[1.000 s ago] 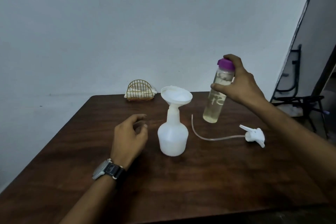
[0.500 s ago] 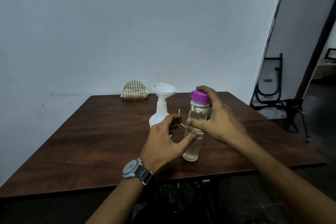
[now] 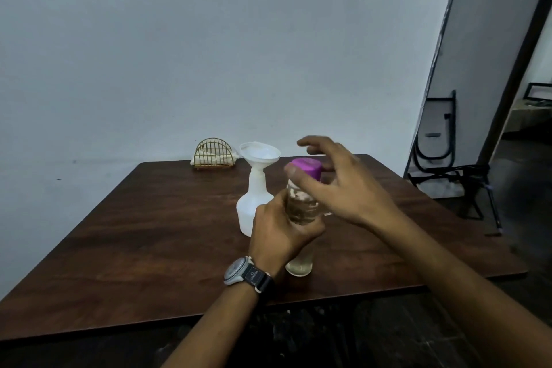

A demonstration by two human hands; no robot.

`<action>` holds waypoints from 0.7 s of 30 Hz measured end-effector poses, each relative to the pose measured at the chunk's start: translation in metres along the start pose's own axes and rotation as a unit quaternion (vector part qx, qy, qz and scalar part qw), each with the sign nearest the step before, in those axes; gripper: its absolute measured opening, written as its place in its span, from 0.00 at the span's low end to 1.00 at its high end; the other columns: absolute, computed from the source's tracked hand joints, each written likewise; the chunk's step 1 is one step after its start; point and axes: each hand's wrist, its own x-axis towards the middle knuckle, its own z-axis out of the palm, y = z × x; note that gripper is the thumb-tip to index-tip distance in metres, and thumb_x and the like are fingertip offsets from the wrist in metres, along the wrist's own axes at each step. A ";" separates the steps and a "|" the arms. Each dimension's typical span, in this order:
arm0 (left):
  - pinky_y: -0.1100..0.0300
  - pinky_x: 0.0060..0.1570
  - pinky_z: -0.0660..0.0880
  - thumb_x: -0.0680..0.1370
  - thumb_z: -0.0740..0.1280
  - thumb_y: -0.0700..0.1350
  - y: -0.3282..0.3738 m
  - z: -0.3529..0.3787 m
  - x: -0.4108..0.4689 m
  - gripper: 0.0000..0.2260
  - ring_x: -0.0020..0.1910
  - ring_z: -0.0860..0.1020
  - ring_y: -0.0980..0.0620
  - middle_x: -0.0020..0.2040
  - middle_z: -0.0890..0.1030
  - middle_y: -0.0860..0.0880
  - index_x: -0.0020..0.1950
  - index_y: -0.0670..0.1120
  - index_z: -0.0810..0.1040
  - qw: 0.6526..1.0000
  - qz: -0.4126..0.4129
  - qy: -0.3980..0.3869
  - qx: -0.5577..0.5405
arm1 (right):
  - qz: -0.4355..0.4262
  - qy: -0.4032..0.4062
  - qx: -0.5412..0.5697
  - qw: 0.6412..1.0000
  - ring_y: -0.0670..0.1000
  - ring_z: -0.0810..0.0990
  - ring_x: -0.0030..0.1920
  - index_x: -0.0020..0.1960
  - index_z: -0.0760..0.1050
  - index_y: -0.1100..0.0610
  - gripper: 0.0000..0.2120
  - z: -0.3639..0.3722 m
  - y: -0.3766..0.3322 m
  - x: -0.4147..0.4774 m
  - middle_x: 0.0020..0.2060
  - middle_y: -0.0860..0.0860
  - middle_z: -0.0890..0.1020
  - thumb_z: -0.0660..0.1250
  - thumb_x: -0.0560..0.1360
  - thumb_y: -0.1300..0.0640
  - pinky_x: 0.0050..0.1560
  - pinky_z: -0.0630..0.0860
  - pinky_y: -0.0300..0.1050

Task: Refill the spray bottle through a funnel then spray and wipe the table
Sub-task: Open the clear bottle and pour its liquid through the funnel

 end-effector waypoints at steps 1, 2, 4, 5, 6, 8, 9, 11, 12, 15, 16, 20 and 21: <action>0.62 0.41 0.79 0.65 0.76 0.54 0.001 0.002 0.001 0.14 0.38 0.83 0.63 0.37 0.84 0.58 0.46 0.53 0.79 1.000 -0.008 0.002 0.001 | 0.017 0.006 0.009 1.000 0.42 0.82 0.58 0.69 0.73 0.37 0.26 0.001 -0.007 0.006 0.62 0.44 0.79 0.72 0.74 0.32 0.59 0.80 0.43; 0.66 0.40 0.78 0.65 0.76 0.53 0.002 0.004 0.002 0.14 0.38 0.82 0.63 0.36 0.84 0.58 0.46 0.53 0.78 1.000 -0.015 0.006 0.001 | 0.033 0.007 0.009 0.999 0.42 0.82 0.56 0.68 0.73 0.38 0.26 0.002 -0.013 0.013 0.60 0.43 0.81 0.72 0.74 0.32 0.57 0.79 0.43; 0.72 0.39 0.75 0.65 0.78 0.50 0.004 0.010 0.002 0.15 0.40 0.82 0.64 0.37 0.83 0.59 0.49 0.54 0.77 0.999 -0.029 0.019 -0.019 | 0.055 -0.004 -0.003 0.998 0.39 0.81 0.54 0.66 0.75 0.40 0.24 0.010 -0.021 0.024 0.54 0.40 0.84 0.71 0.74 0.31 0.52 0.77 0.40; 0.71 0.40 0.75 0.65 0.78 0.50 0.004 0.012 0.002 0.16 0.41 0.82 0.63 0.38 0.84 0.59 0.50 0.54 0.78 0.998 -0.033 0.029 -0.034 | 0.064 -0.009 -0.005 0.998 0.37 0.80 0.52 0.63 0.77 0.41 0.22 0.015 -0.024 0.028 0.51 0.40 0.85 0.71 0.74 0.32 0.48 0.74 0.37; 0.69 0.42 0.76 0.65 0.78 0.51 0.004 0.015 0.001 0.17 0.42 0.82 0.63 0.40 0.84 0.59 0.50 0.54 0.78 0.997 -0.033 0.042 -0.047 | 0.070 -0.009 -0.005 0.998 0.36 0.80 0.50 0.60 0.79 0.42 0.19 0.021 -0.025 0.030 0.48 0.40 0.86 0.72 0.75 0.34 0.45 0.73 0.35; 0.62 0.46 0.78 0.65 0.75 0.57 0.001 0.019 0.001 0.17 0.44 0.82 0.60 0.42 0.84 0.58 0.50 0.54 0.77 0.996 -0.018 0.064 -0.050 | 0.065 0.006 -0.020 0.998 0.40 0.81 0.47 0.53 0.84 0.46 0.10 0.032 -0.022 0.033 0.46 0.41 0.87 0.72 0.78 0.41 0.42 0.72 0.33; 0.59 0.46 0.79 0.66 0.73 0.59 0.000 0.020 0.001 0.17 0.44 0.82 0.58 0.42 0.84 0.57 0.49 0.56 0.76 0.997 -0.008 0.068 -0.045 | 0.059 0.015 -0.032 0.998 0.42 0.81 0.48 0.51 0.85 0.47 0.08 0.035 -0.019 0.033 0.47 0.42 0.87 0.72 0.79 0.45 0.43 0.73 0.32; 0.57 0.44 0.79 0.66 0.71 0.61 -0.004 0.020 0.004 0.15 0.42 0.82 0.57 0.40 0.83 0.57 0.47 0.56 0.75 0.997 0.008 0.061 -0.039 | 0.050 0.027 -0.050 0.997 0.45 0.82 0.52 0.52 0.86 0.47 0.06 0.037 -0.016 0.033 0.49 0.42 0.87 0.70 0.79 0.50 0.49 0.76 0.35; 0.56 0.43 0.79 0.66 0.71 0.60 -0.006 0.020 0.005 0.14 0.41 0.83 0.57 0.39 0.83 0.57 0.45 0.55 0.75 0.997 0.012 0.055 -0.043 | 0.048 0.027 -0.055 0.997 0.46 0.82 0.54 0.55 0.85 0.46 0.08 0.037 -0.016 0.033 0.50 0.43 0.87 0.69 0.79 0.51 0.53 0.78 0.39; 0.52 0.42 0.80 0.67 0.74 0.57 -0.015 0.020 0.009 0.14 0.40 0.83 0.56 0.38 0.84 0.55 0.46 0.52 0.78 0.998 0.015 0.047 -0.048 | 0.038 0.005 -0.067 0.997 0.47 0.83 0.55 0.61 0.85 0.45 0.14 0.036 -0.017 0.036 0.51 0.46 0.88 0.66 0.79 0.54 0.56 0.78 0.41; 0.51 0.42 0.80 0.66 0.74 0.56 -0.018 0.020 0.010 0.14 0.40 0.84 0.55 0.38 0.84 0.55 0.46 0.51 0.78 0.998 0.012 0.044 -0.049 | 0.033 -0.006 -0.069 0.997 0.47 0.83 0.54 0.61 0.85 0.45 0.14 0.035 -0.017 0.036 0.51 0.46 0.88 0.66 0.79 0.55 0.55 0.77 0.39; 0.52 0.41 0.80 0.65 0.73 0.55 -0.020 0.021 0.012 0.14 0.38 0.83 0.56 0.37 0.84 0.55 0.44 0.50 0.78 0.998 0.020 0.037 -0.050 | 0.021 -0.025 -0.059 0.998 0.41 0.83 0.57 0.58 0.87 0.46 0.14 0.030 -0.016 0.038 0.55 0.43 0.88 0.67 0.78 0.56 0.59 0.78 0.37; 0.52 0.41 0.80 0.66 0.74 0.55 -0.020 0.020 0.013 0.13 0.38 0.83 0.56 0.37 0.84 0.55 0.44 0.50 0.78 0.998 0.022 0.035 -0.053 | 0.020 -0.024 -0.051 0.998 0.40 0.84 0.56 0.57 0.88 0.46 0.13 0.030 -0.016 0.038 0.53 0.43 0.89 0.68 0.78 0.56 0.60 0.78 0.36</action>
